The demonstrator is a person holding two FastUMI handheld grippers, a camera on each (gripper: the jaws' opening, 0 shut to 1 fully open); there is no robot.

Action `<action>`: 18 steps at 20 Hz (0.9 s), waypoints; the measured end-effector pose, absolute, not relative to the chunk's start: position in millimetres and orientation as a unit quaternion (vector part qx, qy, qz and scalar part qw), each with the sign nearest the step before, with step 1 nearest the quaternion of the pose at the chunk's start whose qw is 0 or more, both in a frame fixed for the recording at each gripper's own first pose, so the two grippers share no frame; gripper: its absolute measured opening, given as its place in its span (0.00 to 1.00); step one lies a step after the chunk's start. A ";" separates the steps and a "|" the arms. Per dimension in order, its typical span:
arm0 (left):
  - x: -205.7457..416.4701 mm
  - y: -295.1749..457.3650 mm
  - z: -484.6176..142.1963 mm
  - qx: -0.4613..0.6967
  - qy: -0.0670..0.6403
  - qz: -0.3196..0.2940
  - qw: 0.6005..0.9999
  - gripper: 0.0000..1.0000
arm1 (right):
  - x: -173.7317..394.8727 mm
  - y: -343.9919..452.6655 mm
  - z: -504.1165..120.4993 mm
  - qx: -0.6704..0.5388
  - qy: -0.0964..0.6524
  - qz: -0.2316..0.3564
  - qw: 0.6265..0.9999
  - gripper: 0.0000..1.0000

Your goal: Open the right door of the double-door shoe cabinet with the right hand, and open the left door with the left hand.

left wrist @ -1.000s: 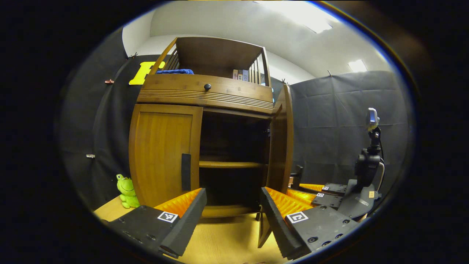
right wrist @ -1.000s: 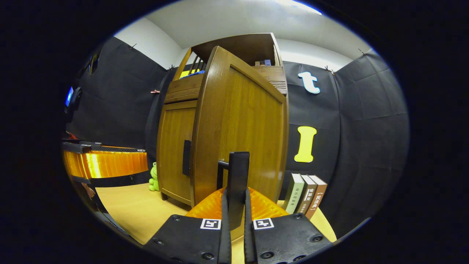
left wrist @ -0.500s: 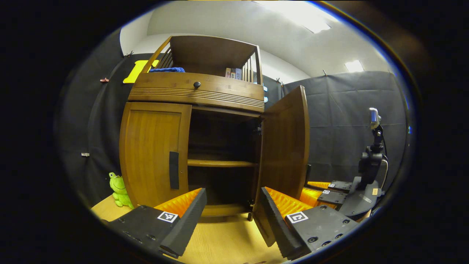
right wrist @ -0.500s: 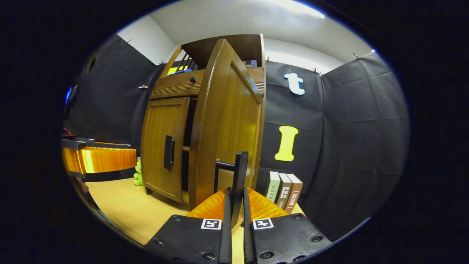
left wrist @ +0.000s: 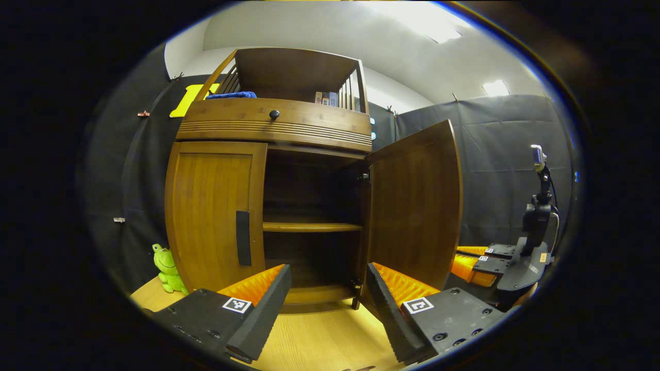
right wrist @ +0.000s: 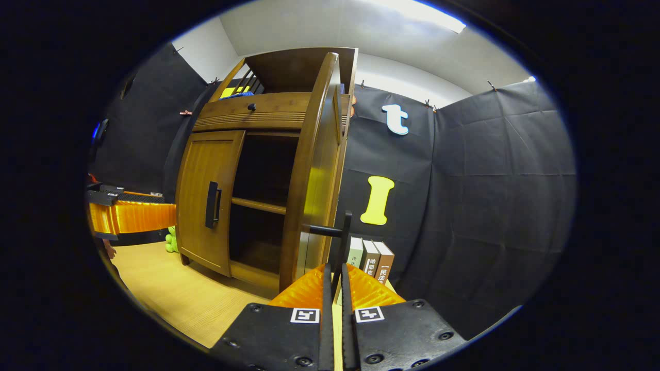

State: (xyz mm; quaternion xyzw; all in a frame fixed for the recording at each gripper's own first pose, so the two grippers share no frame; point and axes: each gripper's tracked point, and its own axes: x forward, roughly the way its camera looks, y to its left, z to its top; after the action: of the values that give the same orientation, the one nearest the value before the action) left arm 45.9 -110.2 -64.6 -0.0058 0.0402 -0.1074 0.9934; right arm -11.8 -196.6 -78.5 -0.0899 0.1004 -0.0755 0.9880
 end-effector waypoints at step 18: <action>84.3 -49.0 -65.2 0.020 0.006 -0.055 0.998 0.87 | -22.2 -134.4 -32.8 -0.061 0.031 -0.007 0.998 0.44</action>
State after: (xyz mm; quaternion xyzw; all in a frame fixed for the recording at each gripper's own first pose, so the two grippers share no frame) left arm 84.3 -49.0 -65.2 0.0200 0.0058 -0.0548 0.9983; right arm -22.2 -134.4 -32.8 -0.0610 0.0312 -0.0066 0.9976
